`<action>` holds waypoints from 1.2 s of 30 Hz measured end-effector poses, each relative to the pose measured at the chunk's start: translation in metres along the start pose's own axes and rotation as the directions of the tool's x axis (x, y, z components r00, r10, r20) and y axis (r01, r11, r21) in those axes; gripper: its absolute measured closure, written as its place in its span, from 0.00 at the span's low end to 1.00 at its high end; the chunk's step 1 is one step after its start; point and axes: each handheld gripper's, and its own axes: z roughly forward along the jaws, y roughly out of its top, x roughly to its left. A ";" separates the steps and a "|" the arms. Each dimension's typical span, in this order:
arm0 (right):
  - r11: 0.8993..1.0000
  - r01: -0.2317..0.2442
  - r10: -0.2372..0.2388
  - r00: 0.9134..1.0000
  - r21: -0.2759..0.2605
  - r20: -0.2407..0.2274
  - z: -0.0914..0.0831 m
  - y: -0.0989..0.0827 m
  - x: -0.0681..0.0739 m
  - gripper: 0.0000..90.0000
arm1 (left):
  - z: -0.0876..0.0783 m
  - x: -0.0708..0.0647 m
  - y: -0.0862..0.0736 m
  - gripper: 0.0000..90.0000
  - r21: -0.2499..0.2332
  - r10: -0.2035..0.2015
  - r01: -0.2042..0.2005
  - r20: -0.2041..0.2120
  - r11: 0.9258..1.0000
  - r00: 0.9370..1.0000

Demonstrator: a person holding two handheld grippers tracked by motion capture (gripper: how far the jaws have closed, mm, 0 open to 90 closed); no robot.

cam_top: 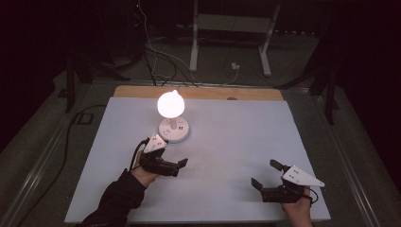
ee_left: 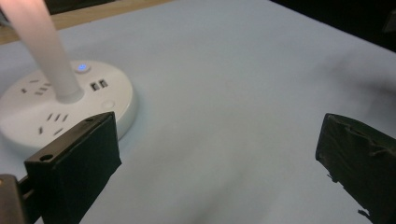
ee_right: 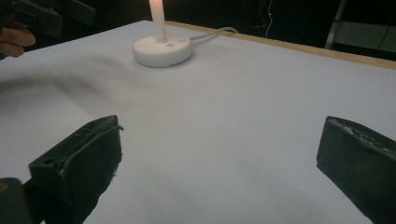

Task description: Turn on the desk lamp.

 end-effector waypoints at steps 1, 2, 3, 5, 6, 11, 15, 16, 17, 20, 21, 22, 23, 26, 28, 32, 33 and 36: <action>1.000 0.002 -0.002 1.000 -0.002 -0.001 0.000 0.000 0.000 0.00 | -0.002 0.001 -0.001 0.00 0.001 0.004 -0.004 0.001 1.000 1.000; 1.000 0.002 -0.002 1.000 -0.001 -0.002 0.000 0.000 0.000 0.00 | -0.004 0.002 -0.003 0.00 0.006 0.007 -0.007 -0.004 1.000 1.000; 1.000 0.001 -0.001 1.000 -0.001 -0.001 0.000 0.000 0.000 0.00 | -0.007 0.003 -0.004 0.00 0.010 0.007 -0.007 -0.007 1.000 1.000; 1.000 0.001 0.000 1.000 0.006 -0.003 0.001 0.000 0.001 0.00 | -0.011 0.005 -0.007 0.00 0.015 0.003 -0.003 0.000 1.000 1.000; 1.000 0.002 -0.002 1.000 0.008 -0.002 0.001 0.000 0.001 0.00 | -0.013 0.006 -0.009 0.00 0.019 0.005 -0.005 -0.005 1.000 1.000; 1.000 0.003 -0.003 1.000 0.009 -0.002 0.001 0.000 0.001 0.00 | -0.026 0.013 -0.019 0.00 0.017 0.001 -0.001 -0.020 1.000 1.000; 1.000 0.002 -0.002 1.000 0.008 -0.002 0.002 0.000 0.001 0.00 | -0.037 0.017 -0.028 0.00 0.024 -0.007 0.008 -0.031 1.000 0.999; 1.000 0.001 -0.001 1.000 0.009 -0.003 0.002 -0.001 0.001 0.00 | -0.039 0.019 -0.030 0.00 0.023 -0.009 0.010 -0.035 1.000 0.999; 1.000 0.005 -0.005 1.000 0.010 -0.003 0.002 -0.001 0.001 0.00 | -0.042 0.020 -0.033 0.00 0.022 -0.008 0.009 -0.038 1.000 0.999; 1.000 0.006 -0.006 1.000 0.010 -0.003 0.002 0.000 0.001 0.00 | -0.050 0.025 -0.040 0.00 0.011 -0.016 0.017 -0.058 1.000 0.998; 1.000 0.004 -0.004 1.000 0.010 -0.003 0.002 0.000 0.001 0.00 | -0.053 0.026 -0.043 0.00 0.009 -0.023 0.023 -0.061 1.000 0.998; 1.000 0.003 -0.003 1.000 0.013 -0.004 0.002 -0.001 0.001 0.00 | -0.055 0.027 -0.046 0.00 0.007 -0.026 0.027 -0.058 1.000 0.998; 1.000 0.006 -0.006 1.000 0.013 -0.003 0.002 -0.001 0.002 0.00 | -0.057 0.028 -0.049 0.00 0.013 -0.025 0.025 -0.055 1.000 0.998; 1.000 0.003 -0.003 1.000 0.010 -0.004 0.002 0.000 0.001 0.00 | -0.064 0.031 -0.055 0.00 0.016 -0.030 0.031 -0.062 0.999 0.998; 1.000 -0.001 0.001 1.000 0.015 -0.007 0.003 -0.001 0.001 0.00 | -0.067 0.032 -0.059 0.00 0.018 -0.033 0.034 -0.067 0.999 0.997; 1.000 0.001 -0.001 1.000 0.012 -0.006 0.003 0.000 0.001 0.00 | -0.071 0.033 -0.067 0.00 0.033 -0.033 0.035 -0.073 0.999 0.997; 1.000 0.002 -0.002 1.000 0.014 -0.006 0.003 -0.001 0.001 0.00 | -0.071 0.032 -0.069 0.00 0.043 -0.029 0.032 -0.073 0.999 0.997; 1.000 0.006 -0.006 1.000 0.013 -0.007 0.002 0.000 0.002 0.00 | -0.071 0.030 -0.074 0.00 0.065 -0.013 0.018 -0.072 0.998 0.997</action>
